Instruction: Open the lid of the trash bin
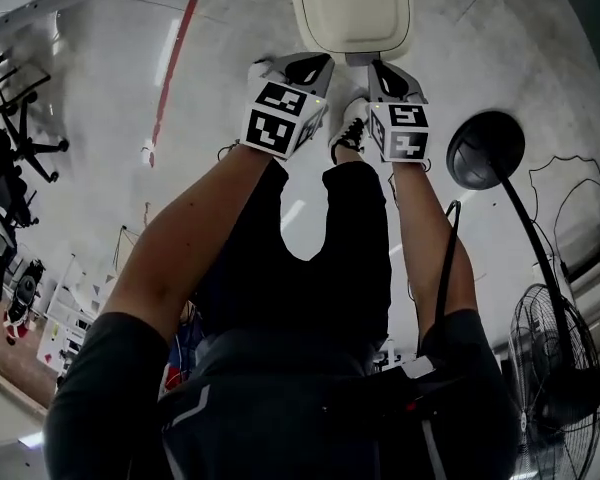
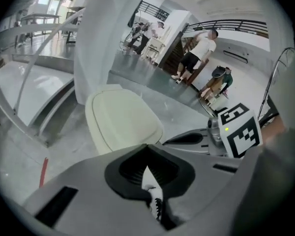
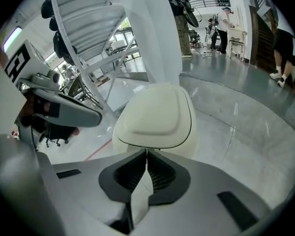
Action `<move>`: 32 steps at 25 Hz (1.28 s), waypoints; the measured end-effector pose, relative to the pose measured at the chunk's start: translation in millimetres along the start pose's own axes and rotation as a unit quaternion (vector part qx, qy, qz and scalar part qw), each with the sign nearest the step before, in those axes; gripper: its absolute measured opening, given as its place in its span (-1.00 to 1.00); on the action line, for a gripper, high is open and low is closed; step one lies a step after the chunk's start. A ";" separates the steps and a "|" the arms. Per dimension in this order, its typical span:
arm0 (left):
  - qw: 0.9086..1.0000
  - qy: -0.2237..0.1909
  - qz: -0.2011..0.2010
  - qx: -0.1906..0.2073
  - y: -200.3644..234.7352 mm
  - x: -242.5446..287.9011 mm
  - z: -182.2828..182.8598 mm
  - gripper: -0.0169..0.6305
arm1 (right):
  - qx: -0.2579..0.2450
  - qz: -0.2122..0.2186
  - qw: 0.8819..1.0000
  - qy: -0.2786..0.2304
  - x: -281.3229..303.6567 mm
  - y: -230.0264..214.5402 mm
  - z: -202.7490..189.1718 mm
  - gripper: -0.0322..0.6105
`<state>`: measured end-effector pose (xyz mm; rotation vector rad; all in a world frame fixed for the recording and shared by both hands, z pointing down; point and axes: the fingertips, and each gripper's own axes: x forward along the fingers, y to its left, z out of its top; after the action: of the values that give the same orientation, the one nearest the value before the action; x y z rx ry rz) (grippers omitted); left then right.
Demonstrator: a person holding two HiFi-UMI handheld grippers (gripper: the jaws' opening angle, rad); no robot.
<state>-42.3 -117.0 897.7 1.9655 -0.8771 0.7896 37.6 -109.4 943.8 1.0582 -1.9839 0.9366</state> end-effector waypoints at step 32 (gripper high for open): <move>0.995 0.064 0.003 0.076 -51.4 20.3 8.2 -0.92 | -0.010 0.063 0.998 -0.011 -58.0 1.0 31.4 -0.81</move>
<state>12.1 -108.4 887.8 2.0190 -0.7656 0.9992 54.3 -113.5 880.1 0.9458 -2.0926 0.9732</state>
